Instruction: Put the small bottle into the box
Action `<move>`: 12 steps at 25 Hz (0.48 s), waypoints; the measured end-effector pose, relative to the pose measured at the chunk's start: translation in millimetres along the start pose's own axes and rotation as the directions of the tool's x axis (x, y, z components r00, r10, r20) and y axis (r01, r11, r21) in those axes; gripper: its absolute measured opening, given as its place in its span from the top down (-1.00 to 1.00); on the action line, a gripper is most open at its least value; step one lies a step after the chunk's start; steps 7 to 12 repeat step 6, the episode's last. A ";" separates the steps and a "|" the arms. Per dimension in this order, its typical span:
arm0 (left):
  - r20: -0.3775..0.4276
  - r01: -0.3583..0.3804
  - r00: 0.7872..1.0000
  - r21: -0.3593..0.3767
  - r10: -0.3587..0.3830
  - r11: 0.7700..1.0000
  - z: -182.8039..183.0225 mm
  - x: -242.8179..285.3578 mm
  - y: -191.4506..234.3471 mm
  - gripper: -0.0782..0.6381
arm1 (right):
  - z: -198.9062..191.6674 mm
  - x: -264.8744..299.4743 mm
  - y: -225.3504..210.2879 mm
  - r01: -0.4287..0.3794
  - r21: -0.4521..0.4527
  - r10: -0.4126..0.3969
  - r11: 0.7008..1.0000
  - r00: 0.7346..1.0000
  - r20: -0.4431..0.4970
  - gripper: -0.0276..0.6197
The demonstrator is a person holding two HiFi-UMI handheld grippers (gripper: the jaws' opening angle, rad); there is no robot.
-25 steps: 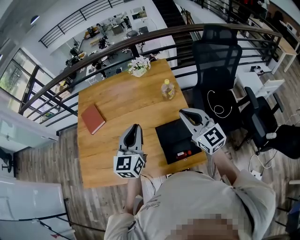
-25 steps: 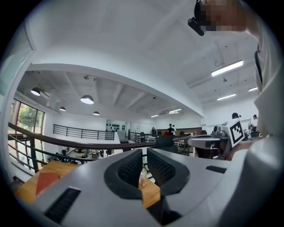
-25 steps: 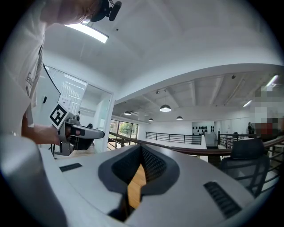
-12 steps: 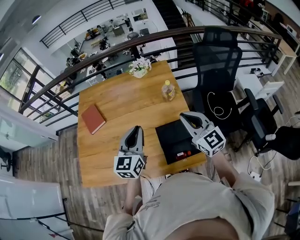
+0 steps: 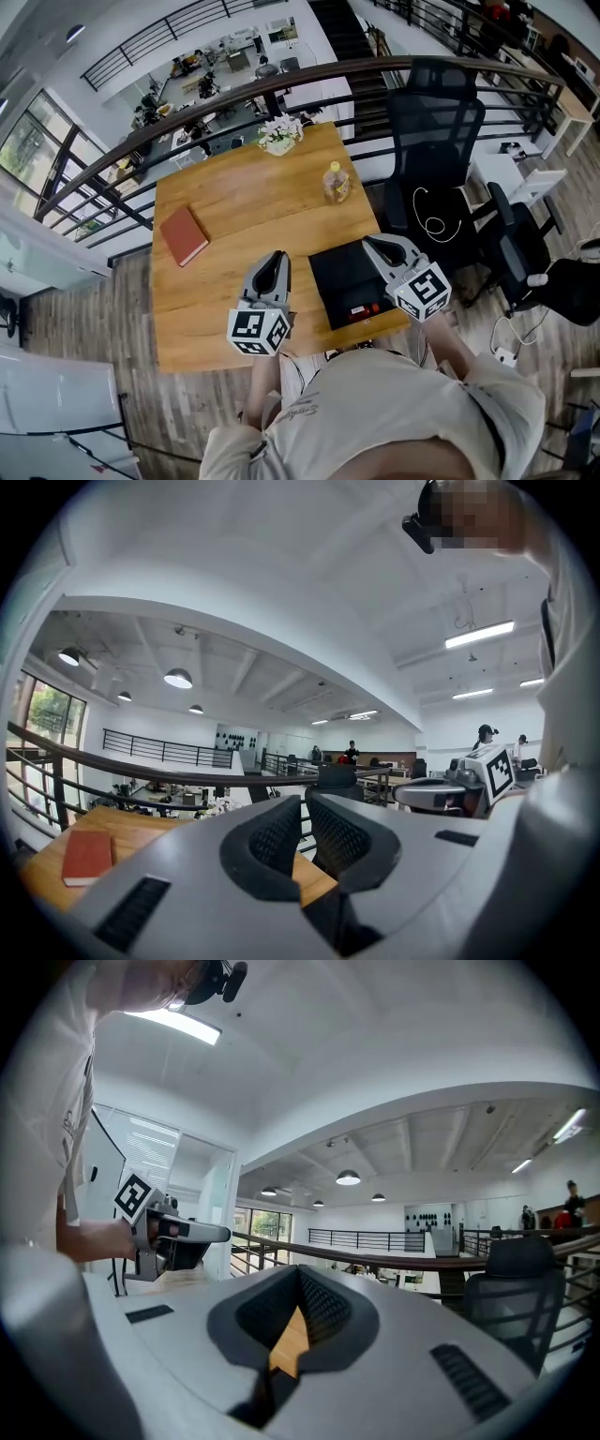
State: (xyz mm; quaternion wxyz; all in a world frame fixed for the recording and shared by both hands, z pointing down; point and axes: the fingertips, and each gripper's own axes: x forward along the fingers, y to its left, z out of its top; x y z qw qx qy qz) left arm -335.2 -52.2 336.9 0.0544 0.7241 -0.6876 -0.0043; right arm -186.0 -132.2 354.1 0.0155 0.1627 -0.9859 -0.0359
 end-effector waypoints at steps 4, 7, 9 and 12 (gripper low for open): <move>-0.016 0.015 1.000 -0.015 -0.015 1.000 -6.9 -0.3 -3.6 0.67 | -1.7 -3.6 -1.0 0.008 0.017 -0.008 1.000 1.000 -0.004 0.93; -0.016 0.020 1.000 -0.009 -0.020 1.000 -5.5 -0.2 -3.1 0.67 | -0.3 -3.2 -1.4 0.009 0.022 -0.008 1.000 1.000 -0.003 0.93; -0.016 0.020 1.000 -0.009 -0.020 1.000 -5.5 -0.2 -3.1 0.67 | -0.3 -3.2 -1.4 0.009 0.022 -0.008 1.000 1.000 -0.003 0.93; -0.016 0.020 1.000 -0.009 -0.020 1.000 -5.5 -0.2 -3.1 0.67 | -0.3 -3.2 -1.4 0.009 0.022 -0.008 1.000 1.000 -0.003 0.93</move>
